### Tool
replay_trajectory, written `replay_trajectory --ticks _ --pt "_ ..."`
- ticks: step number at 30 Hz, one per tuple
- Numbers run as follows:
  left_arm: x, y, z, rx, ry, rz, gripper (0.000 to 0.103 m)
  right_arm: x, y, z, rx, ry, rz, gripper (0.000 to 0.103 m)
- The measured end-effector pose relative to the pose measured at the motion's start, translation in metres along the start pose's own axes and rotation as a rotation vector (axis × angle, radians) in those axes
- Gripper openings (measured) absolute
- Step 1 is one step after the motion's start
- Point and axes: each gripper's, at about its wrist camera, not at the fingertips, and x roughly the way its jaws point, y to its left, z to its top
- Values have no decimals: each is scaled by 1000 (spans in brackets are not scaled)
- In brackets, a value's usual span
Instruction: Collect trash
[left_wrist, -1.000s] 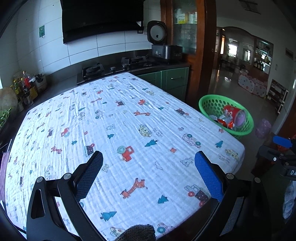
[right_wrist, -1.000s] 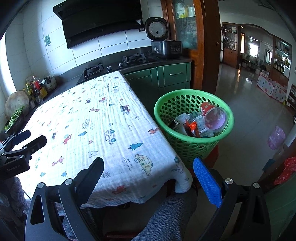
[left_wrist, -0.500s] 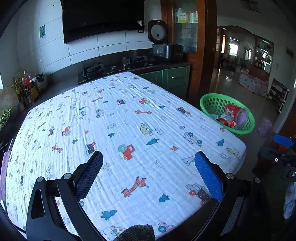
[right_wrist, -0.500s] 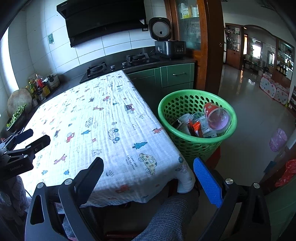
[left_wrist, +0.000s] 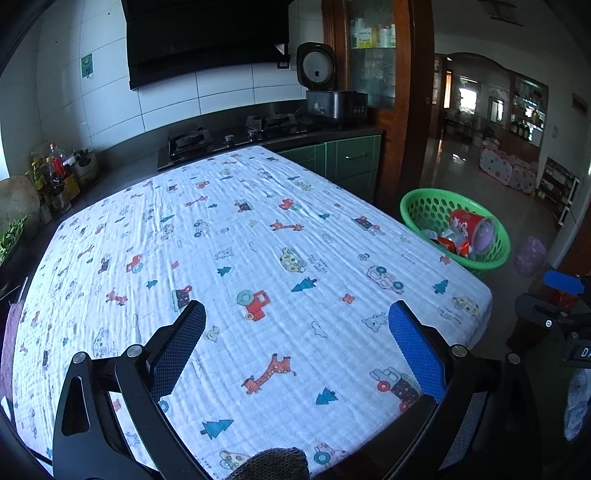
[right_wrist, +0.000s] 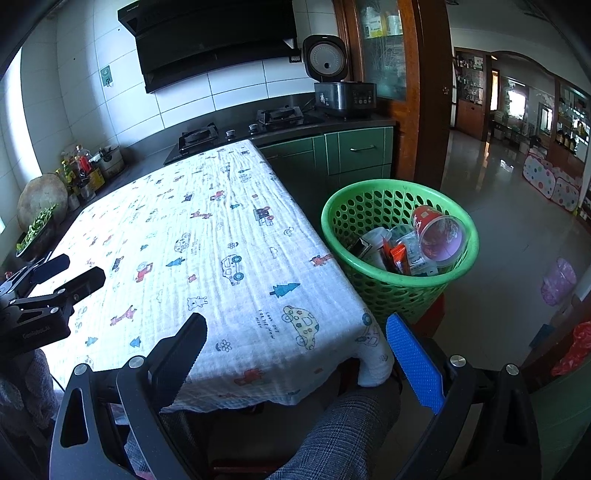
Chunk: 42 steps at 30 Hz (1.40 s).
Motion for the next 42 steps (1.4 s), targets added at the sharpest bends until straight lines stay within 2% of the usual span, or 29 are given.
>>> replay_trajectory --ticks 7,15,42 --pt "-5 -1 2 4 -34 34 98 4 2 -2 -8 -4 5 95" --pt "-7 -2 2 -4 -51 38 98 5 1 -3 -7 -11 11 95" --pt "-7 -1 2 -7 -46 36 98 7 4 -4 -11 -1 20 95"
